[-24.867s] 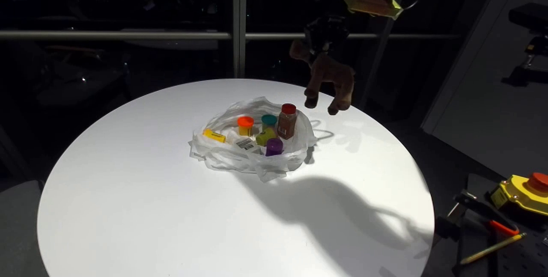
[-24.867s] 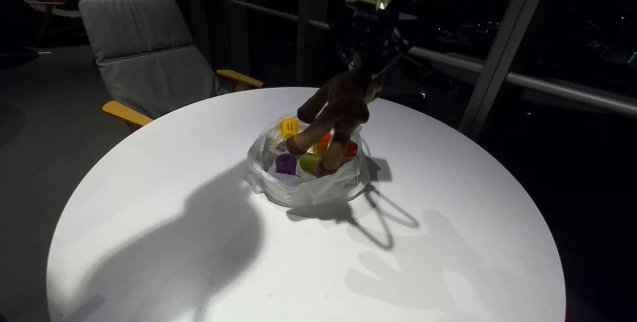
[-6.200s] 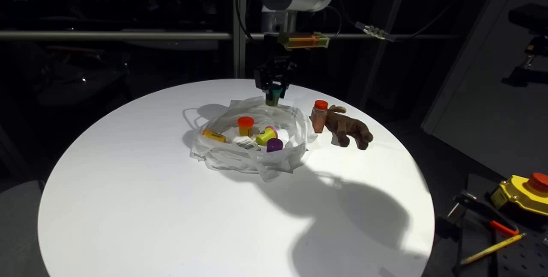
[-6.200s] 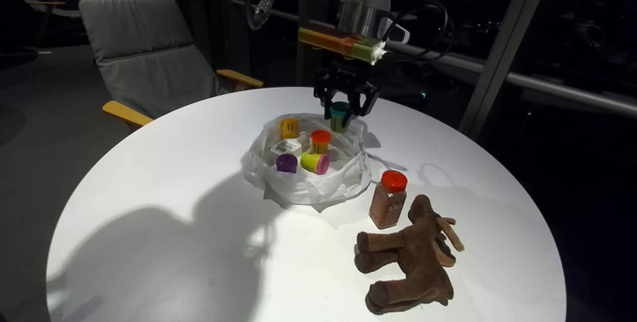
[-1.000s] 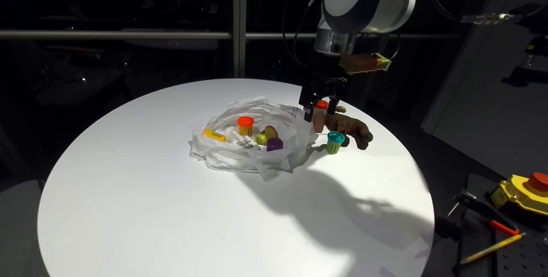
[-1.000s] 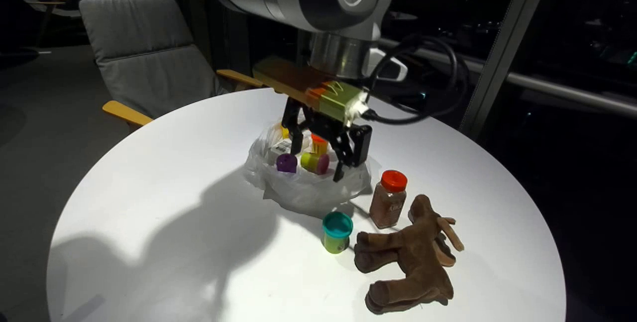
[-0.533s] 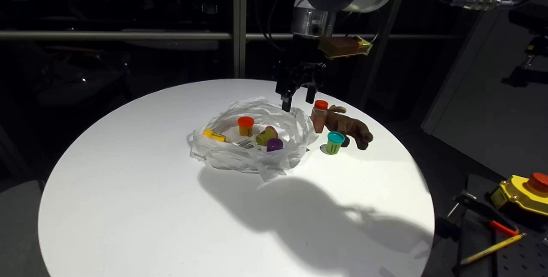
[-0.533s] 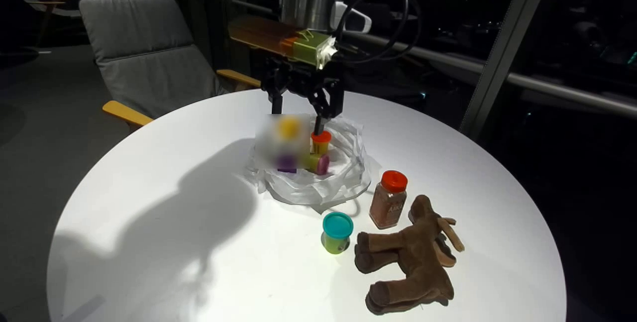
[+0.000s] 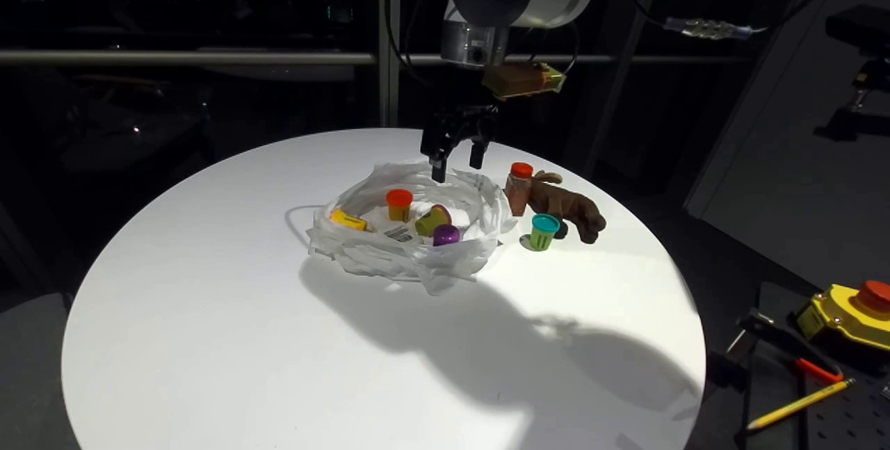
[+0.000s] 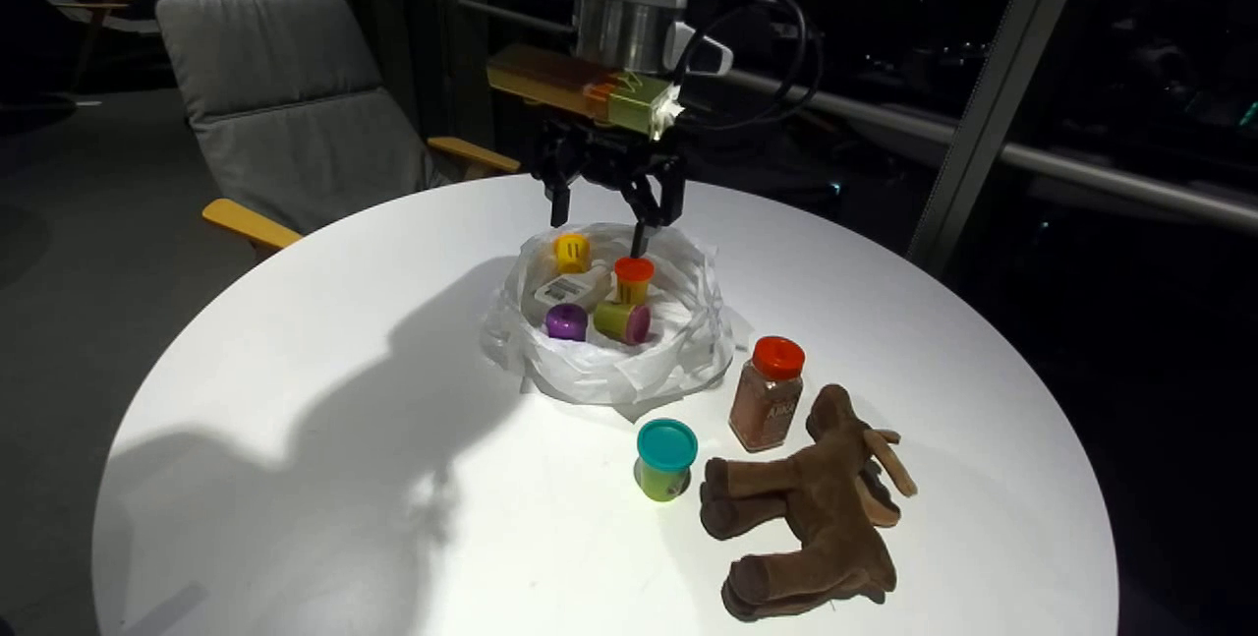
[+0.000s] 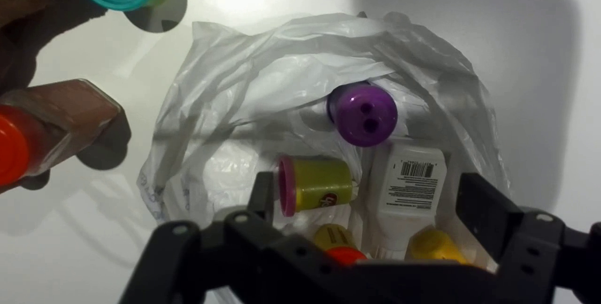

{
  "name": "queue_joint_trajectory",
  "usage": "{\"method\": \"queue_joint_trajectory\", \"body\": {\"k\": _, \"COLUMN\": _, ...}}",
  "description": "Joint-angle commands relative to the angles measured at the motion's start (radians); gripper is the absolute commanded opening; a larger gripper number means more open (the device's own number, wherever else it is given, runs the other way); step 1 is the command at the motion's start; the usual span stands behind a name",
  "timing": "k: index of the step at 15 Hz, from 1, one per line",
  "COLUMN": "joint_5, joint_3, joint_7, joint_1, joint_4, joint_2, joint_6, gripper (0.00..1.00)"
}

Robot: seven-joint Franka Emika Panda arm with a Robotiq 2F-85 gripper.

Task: Pick up all the objects from the plastic bag and put them on the table.

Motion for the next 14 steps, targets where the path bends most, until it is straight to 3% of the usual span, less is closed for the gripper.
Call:
{"method": "queue_joint_trajectory", "body": {"k": 1, "joint_5": -0.056, "joint_3": -0.005, "joint_7": -0.009, "joint_1": 0.016, "joint_4": 0.127, "joint_2": 0.09, "joint_6": -0.034, "gripper": 1.0}}
{"method": "queue_joint_trajectory", "body": {"k": 6, "joint_5": -0.067, "joint_3": 0.006, "joint_7": -0.018, "joint_1": 0.006, "joint_4": 0.249, "joint_2": 0.19, "joint_6": -0.004, "gripper": 1.0}}
{"method": "queue_joint_trajectory", "body": {"k": 14, "joint_5": -0.055, "joint_3": 0.014, "joint_7": -0.021, "joint_1": -0.002, "joint_4": 0.456, "joint_2": 0.349, "joint_6": -0.06, "gripper": 1.0}}
